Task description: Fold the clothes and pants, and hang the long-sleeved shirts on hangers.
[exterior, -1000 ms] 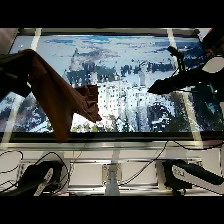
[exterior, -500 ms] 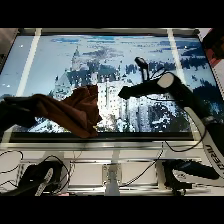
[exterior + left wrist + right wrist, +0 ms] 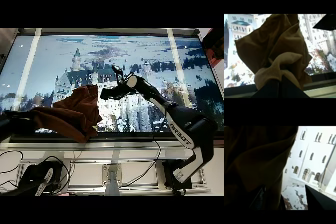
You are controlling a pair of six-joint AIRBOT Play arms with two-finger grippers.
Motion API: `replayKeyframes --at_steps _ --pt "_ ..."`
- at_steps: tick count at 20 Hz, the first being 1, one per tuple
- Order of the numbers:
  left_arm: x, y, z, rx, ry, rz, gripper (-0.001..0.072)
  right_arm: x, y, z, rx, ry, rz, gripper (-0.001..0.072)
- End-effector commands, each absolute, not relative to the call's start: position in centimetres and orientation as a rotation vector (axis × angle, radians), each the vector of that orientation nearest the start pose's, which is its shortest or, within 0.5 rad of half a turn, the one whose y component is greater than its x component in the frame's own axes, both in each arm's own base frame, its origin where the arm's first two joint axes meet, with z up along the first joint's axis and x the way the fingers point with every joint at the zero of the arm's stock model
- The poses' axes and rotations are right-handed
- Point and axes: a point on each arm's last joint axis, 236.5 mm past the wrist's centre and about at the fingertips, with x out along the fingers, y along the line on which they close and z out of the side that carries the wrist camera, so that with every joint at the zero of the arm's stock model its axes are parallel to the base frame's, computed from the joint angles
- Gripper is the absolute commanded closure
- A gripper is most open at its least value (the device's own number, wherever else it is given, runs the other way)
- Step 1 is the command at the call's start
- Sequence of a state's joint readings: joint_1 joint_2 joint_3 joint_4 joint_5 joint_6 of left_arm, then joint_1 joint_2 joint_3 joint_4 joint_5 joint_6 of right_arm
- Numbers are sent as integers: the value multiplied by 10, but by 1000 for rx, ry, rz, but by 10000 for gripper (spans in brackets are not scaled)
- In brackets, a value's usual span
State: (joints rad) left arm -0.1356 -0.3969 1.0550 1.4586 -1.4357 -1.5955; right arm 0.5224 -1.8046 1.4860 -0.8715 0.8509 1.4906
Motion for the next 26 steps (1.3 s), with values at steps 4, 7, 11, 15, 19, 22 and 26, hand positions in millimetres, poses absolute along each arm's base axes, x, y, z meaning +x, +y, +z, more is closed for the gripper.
replayKeyframes --at_steps 4,7,11,15,19,22,26 --pt "200 -52 186 -28 834 -207 687 425 421 -75 461 1313 683 147" --pt "200 -52 184 -28 838 -207 687 436 428 -89 519 1338 640 169" --pt "201 -52 185 -29 834 -207 687 450 434 -97 570 1327 602 241" --pt "203 -52 186 -30 824 -206 687 464 430 -97 566 1276 582 636" --pt "221 -45 202 -19 723 -175 687 468 412 -79 487 1274 618 695" --pt "240 -8 221 79 615 -32 687 492 354 -20 362 1192 592 696" --pt "266 9 269 151 387 36 687 515 253 113 267 953 489 696"
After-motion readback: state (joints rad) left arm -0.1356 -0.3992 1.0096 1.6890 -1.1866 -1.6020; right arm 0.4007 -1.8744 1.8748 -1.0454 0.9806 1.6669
